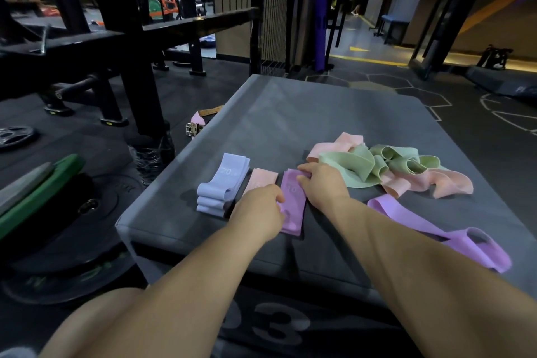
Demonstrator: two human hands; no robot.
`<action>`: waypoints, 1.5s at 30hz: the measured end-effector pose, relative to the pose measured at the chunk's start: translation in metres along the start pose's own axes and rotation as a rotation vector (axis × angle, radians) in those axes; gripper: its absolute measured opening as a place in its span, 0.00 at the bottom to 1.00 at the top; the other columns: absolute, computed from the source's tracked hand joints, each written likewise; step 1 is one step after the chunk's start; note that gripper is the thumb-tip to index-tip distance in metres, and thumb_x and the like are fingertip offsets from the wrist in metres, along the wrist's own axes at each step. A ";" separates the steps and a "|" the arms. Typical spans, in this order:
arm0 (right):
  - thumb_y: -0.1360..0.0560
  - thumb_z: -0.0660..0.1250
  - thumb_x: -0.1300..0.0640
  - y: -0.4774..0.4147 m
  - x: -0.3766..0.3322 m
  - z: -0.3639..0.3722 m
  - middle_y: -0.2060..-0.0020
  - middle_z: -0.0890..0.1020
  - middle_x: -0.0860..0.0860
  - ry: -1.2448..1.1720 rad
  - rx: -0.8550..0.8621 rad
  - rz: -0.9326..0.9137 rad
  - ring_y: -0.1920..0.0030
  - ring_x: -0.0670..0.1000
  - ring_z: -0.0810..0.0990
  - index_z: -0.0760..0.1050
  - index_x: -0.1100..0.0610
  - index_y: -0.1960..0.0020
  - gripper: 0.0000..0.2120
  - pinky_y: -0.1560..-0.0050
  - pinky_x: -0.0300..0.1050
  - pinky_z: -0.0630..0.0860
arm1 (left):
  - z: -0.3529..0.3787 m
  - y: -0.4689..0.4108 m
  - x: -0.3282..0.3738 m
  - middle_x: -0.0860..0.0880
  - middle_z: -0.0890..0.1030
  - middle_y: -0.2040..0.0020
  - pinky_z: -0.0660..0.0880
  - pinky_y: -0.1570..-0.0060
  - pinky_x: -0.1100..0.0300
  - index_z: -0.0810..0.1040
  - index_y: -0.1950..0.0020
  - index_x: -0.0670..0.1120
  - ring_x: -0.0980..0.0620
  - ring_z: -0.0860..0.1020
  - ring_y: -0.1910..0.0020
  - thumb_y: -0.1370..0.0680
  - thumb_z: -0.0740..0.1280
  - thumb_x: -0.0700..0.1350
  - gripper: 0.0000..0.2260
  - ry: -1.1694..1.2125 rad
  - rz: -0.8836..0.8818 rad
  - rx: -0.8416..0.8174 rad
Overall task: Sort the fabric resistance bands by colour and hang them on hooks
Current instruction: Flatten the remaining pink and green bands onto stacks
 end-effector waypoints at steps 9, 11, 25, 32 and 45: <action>0.24 0.62 0.61 -0.003 -0.001 0.007 0.63 0.74 0.55 0.090 -0.031 -0.035 0.60 0.56 0.70 0.62 0.53 0.68 0.16 0.62 0.45 0.61 | 0.000 0.002 -0.002 0.50 0.81 0.45 0.76 0.44 0.55 0.78 0.41 0.50 0.48 0.79 0.46 0.25 0.69 0.42 0.12 0.118 -0.021 -0.039; 0.23 0.61 0.60 -0.003 -0.001 0.008 0.59 0.78 0.57 0.102 -0.031 -0.032 0.57 0.57 0.73 0.66 0.55 0.64 0.11 0.60 0.46 0.64 | 0.001 0.002 -0.004 0.50 0.81 0.46 0.76 0.45 0.56 0.78 0.43 0.49 0.49 0.79 0.47 0.26 0.70 0.42 0.12 0.162 -0.032 -0.042; 0.23 0.67 0.50 0.014 -0.002 -0.014 0.42 0.76 0.56 0.079 0.081 -0.077 0.41 0.58 0.76 0.80 0.54 0.39 0.15 0.40 0.48 0.71 | -0.002 0.005 -0.006 0.50 0.80 0.55 0.70 0.66 0.74 0.78 0.44 0.45 0.55 0.78 0.60 0.26 0.72 0.37 0.11 0.334 -0.048 -0.043; 0.23 0.66 0.45 0.043 0.019 -0.056 0.43 0.79 0.53 0.143 0.046 -0.049 0.43 0.56 0.77 0.82 0.51 0.45 0.13 0.50 0.43 0.70 | -0.007 0.009 0.001 0.50 0.80 0.48 0.69 0.55 0.66 0.78 0.43 0.47 0.54 0.77 0.54 0.26 0.72 0.41 0.12 0.268 -0.029 0.016; 0.22 0.65 0.54 0.124 0.160 -0.134 0.47 0.83 0.57 0.059 0.158 0.336 0.49 0.60 0.79 0.83 0.55 0.48 0.09 0.54 0.45 0.69 | 0.031 0.025 0.083 0.58 0.78 0.56 0.72 0.58 0.66 0.77 0.49 0.55 0.58 0.76 0.59 0.25 0.71 0.47 0.08 0.133 0.222 -0.058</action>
Point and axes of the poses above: each hand's wrist, its own y-axis away from the middle knuckle, its own z-axis out of the palm, x = y × z, the point moved 1 cm from there along -y, towards the middle knuckle
